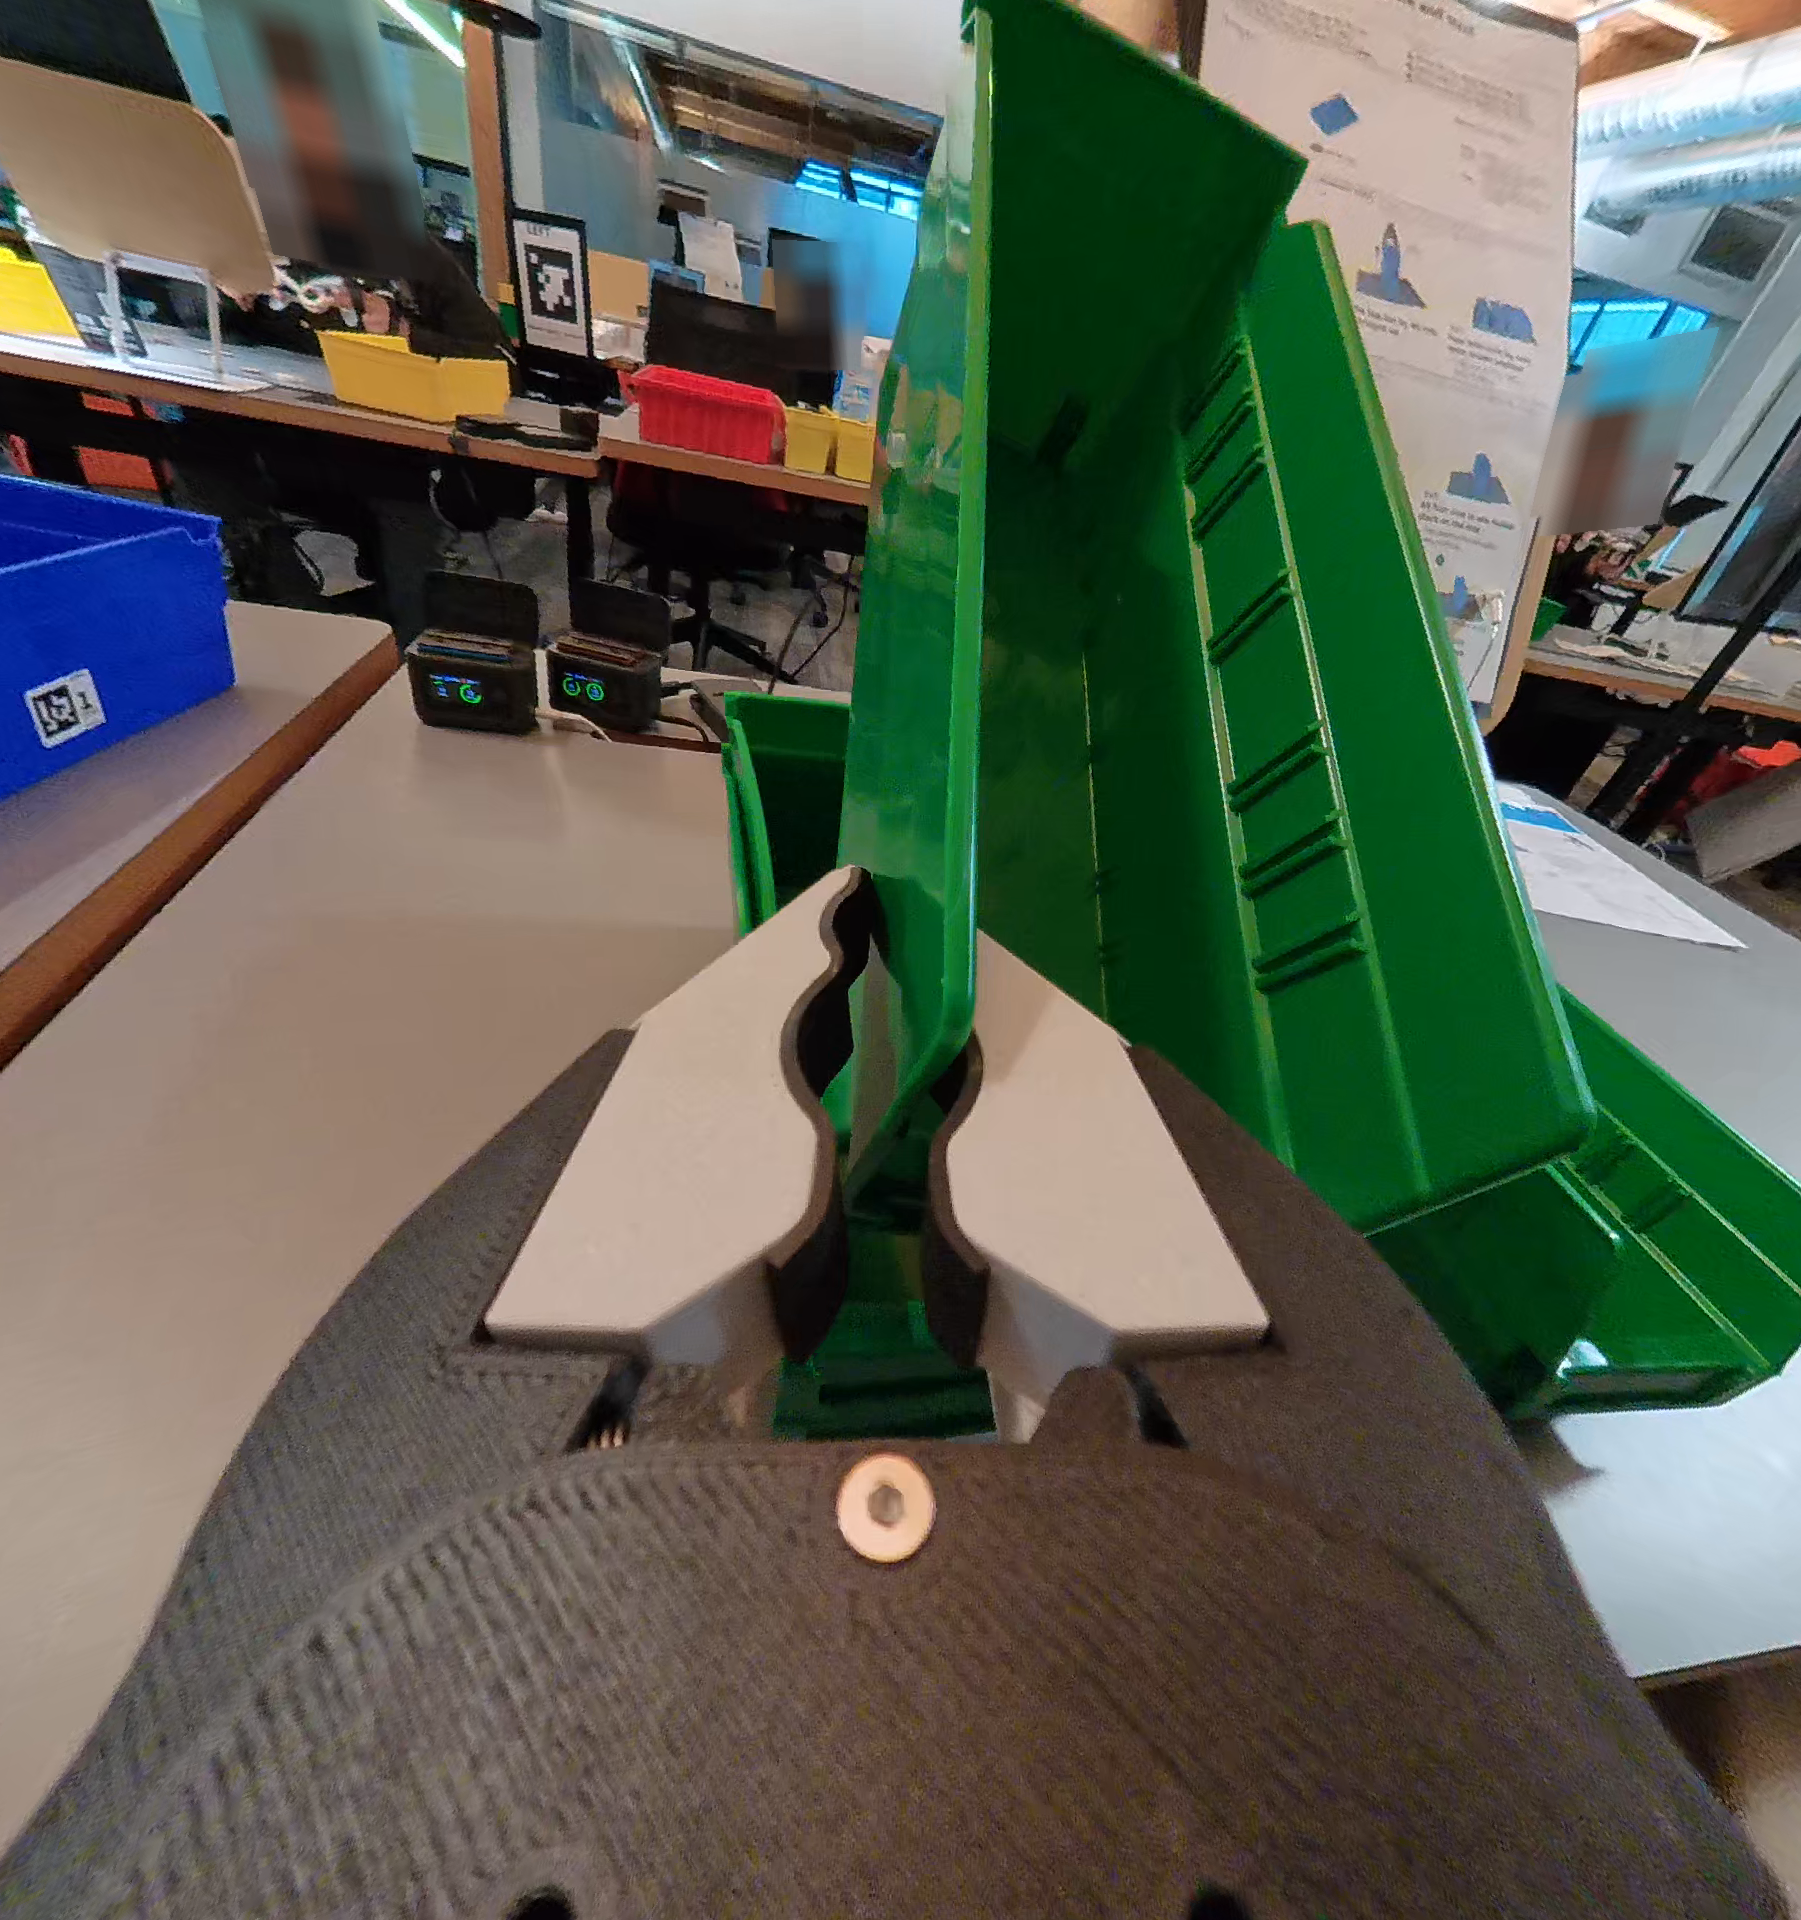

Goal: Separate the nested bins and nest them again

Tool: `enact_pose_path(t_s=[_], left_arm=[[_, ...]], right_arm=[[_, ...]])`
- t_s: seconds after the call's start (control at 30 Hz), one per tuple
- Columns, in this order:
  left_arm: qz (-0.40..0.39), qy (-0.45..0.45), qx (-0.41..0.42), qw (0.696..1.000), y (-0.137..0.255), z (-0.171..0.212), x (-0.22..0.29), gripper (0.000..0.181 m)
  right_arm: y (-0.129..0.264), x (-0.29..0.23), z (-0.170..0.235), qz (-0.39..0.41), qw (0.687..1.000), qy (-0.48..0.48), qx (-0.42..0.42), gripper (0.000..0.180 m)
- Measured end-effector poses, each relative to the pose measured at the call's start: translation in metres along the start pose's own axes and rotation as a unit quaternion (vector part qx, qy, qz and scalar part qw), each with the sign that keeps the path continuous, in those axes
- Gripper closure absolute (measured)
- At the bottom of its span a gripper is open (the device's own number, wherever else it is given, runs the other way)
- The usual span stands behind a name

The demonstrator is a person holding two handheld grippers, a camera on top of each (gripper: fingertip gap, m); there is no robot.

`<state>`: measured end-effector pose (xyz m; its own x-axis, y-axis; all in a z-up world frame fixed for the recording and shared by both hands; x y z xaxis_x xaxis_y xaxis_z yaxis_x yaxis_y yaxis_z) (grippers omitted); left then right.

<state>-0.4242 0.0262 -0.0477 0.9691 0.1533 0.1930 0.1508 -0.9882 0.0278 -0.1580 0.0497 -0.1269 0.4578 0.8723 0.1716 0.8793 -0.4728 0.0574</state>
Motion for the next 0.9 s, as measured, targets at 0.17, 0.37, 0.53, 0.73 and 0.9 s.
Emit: enact_pose_path(t_s=[0.17,0.37,0.53,0.73,0.9], left_arm=[[-0.020,-0.014,-0.017,1.000,-0.005,0.011,-0.001,0.178],[-0.030,0.014,-0.035,0.999,-0.008,0.026,-0.009,0.178],[-0.032,0.023,-0.034,0.999,-0.010,0.030,-0.011,0.177],[-0.002,0.050,0.016,0.999,-0.006,0.018,-0.007,0.168],[-0.011,0.055,0.011,0.998,-0.006,0.024,-0.013,0.166]], right_arm=[[0.000,-0.002,0.000,-0.002,1.000,0.009,0.001,0.148],[0.000,-0.004,0.001,-0.005,1.000,0.014,-0.001,0.148],[0.000,-0.004,0.001,-0.006,1.000,0.017,0.000,0.151],[0.001,-0.003,-0.001,-0.004,1.000,0.020,0.006,0.153],[0.001,-0.004,0.000,-0.004,1.000,0.024,0.006,0.153]])
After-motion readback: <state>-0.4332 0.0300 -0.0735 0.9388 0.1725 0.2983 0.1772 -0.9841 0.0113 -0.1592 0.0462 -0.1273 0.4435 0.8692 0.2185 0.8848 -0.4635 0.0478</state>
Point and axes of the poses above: each gripper's, where its closed fingertips meet, y back along the fingers, z out of its underside, x = y × z across the jaws, the point moved 2 cm from there along y, back along the fingers, and after that the axes turned 9 degrees about z, right-handed, at the moved point
